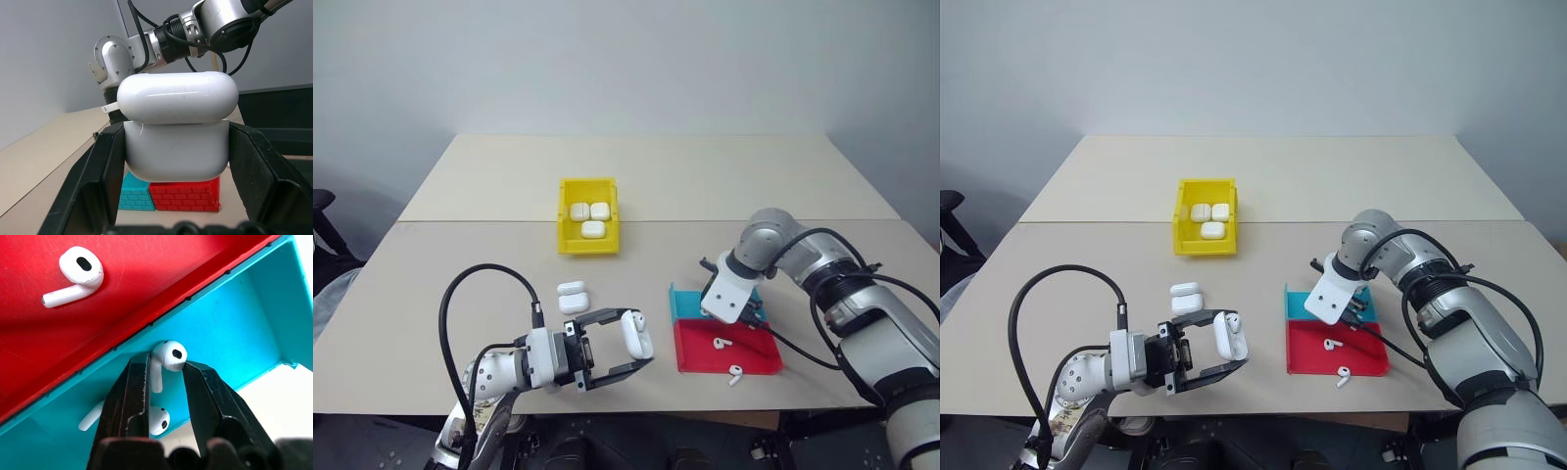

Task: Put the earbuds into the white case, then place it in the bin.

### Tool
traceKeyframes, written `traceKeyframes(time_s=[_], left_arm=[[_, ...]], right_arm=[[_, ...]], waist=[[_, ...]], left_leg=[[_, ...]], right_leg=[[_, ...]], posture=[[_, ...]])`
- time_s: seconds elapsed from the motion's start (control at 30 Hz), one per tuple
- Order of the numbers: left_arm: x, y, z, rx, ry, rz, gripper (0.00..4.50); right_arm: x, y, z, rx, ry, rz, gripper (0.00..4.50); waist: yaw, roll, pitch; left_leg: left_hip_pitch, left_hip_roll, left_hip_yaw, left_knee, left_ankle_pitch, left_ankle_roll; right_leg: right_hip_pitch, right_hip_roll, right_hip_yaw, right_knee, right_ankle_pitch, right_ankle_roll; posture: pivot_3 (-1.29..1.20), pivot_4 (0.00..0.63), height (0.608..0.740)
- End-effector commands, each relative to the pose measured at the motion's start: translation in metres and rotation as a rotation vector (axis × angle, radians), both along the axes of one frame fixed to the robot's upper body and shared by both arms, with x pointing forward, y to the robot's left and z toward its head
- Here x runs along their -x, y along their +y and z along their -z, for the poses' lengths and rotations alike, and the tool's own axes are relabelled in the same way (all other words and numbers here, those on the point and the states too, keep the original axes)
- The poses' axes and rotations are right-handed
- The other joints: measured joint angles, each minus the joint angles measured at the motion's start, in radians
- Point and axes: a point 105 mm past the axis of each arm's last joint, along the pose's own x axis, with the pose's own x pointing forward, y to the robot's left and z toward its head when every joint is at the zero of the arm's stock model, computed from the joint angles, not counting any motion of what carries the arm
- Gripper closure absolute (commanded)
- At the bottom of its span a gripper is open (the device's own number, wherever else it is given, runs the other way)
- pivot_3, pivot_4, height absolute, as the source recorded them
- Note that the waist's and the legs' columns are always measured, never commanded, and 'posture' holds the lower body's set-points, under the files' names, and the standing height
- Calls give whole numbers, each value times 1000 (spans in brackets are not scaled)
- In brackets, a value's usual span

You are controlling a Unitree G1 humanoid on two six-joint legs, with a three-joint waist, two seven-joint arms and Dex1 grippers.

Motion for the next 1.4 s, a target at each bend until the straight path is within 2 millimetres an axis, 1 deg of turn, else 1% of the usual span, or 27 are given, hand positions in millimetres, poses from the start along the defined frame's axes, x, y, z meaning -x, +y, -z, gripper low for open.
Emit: traceKeyframes(time_s=[0.03,0.3,0.6,0.73,0.8,1.03,1.2,1.3,1.37,1.4], left_arm=[[4,-1,-10,16,-58,18,1593],[3,-3,-10,19,-61,19,1593],[4,-3,-9,21,-59,14,1593],[3,-3,-9,21,-60,10,1593],[3,-3,-9,21,-61,10,1593],[1,-3,-10,22,-62,8,1593],[1,-3,-11,24,-68,10,1593],[-1,-3,-12,24,-71,8,1593],[-2,-3,-13,29,-75,6,1593],[-3,-3,-16,40,-79,4,1593]], right_arm=[[0,0,0,-8,-9,11,3151],[0,-4,1,8,-4,25,3151],[1,0,2,-13,-7,30,3151],[4,-3,3,12,9,12,3151],[3,-1,2,-6,6,25,3507],[1,-1,2,-23,-12,45,3507],[1,2,-7,-89,-17,73,3507],[1,6,-23,-202,-20,120,3507],[-1,8,-37,-288,-40,166,3507],[0,9,-49,-364,-44,204,3507]], waist=[[0,0,0],[0,0,0],[-1,0,0],[0,0,0],[0,0,0],[-2,0,0],[0,0,0],[0,0,0],[1,0,0],[1,0,0]], left_leg=[[0,0,0,0,0,0],[2,0,1,0,0,0],[2,0,1,0,0,0],[3,0,1,0,0,0],[3,0,1,0,0,0],[3,0,1,0,0,0],[3,0,2,0,0,0],[2,0,2,0,0,0],[2,0,2,0,0,0],[2,0,2,0,0,0]], right_leg=[[0,0,0,0,0,0],[1,0,1,1,0,0],[1,0,1,1,0,0],[1,0,1,2,0,0],[1,0,1,1,0,0],[1,0,1,2,0,-1],[1,0,1,2,0,-1],[1,0,2,2,0,-1],[0,0,2,2,0,-1],[0,0,2,2,0,-1]], posture=[[0,150,740],[0,150,740],[0,150,740],[0,150,740],[0,150,740],[0,150,740],[0,150,740],[0,150,740],[0,150,740],[0,150,740]])
